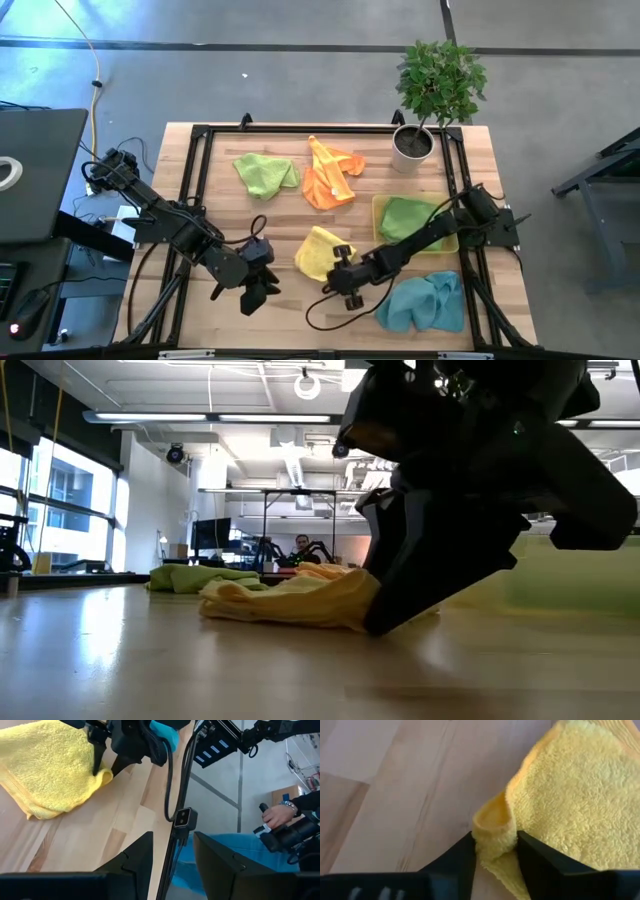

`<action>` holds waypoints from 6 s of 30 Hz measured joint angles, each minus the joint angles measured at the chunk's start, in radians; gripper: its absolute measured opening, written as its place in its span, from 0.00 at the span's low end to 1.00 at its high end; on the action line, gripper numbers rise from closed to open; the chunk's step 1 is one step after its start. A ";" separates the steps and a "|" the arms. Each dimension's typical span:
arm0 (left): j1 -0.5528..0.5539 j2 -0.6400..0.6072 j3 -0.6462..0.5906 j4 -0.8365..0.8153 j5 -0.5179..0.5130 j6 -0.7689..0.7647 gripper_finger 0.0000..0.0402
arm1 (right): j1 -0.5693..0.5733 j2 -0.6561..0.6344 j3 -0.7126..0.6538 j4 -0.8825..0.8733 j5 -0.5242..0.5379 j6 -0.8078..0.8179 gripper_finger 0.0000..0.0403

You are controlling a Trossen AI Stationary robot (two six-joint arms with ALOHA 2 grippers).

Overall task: Fold microfiber towels
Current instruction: Put the yellow microfiber cloth into the yellow bin, then fold the blue microfiber cloth

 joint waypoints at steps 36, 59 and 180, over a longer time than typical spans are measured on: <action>0.000 0.000 0.000 0.002 -0.042 0.069 0.33 | -0.180 -0.490 0.123 -0.670 0.226 0.655 0.00; 0.001 0.000 0.000 0.001 -0.137 0.089 0.33 | -0.039 -0.520 -0.010 -1.292 0.360 1.479 0.00; -0.035 0.003 0.000 0.210 -0.125 0.107 0.33 | -0.209 -0.168 0.030 0.059 0.265 0.324 0.04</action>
